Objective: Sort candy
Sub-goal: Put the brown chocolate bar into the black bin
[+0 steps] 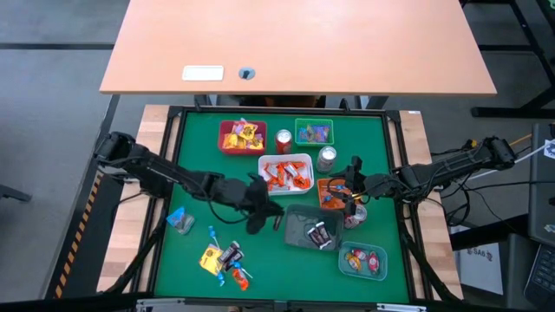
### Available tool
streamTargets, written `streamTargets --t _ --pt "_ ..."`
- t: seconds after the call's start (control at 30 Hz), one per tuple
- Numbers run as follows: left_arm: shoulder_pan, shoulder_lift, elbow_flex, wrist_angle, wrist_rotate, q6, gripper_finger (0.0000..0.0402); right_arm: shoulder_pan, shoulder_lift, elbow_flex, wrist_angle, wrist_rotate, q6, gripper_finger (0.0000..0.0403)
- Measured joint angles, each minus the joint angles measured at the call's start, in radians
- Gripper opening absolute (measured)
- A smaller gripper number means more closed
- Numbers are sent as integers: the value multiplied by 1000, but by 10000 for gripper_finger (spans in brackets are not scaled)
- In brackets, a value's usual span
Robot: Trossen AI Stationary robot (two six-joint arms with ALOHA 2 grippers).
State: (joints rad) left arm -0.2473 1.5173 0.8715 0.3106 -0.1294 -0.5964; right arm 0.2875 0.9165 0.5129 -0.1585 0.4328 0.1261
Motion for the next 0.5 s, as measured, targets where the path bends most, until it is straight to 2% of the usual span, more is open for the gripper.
streamTargets --t 0.2,0.5 --pt "-27 10 0 174 -172 190 22 0 0 0 0 0 0 241" --pt "-35 179 1 473 -195 320 51 0 0 0 46 -1 0 241"
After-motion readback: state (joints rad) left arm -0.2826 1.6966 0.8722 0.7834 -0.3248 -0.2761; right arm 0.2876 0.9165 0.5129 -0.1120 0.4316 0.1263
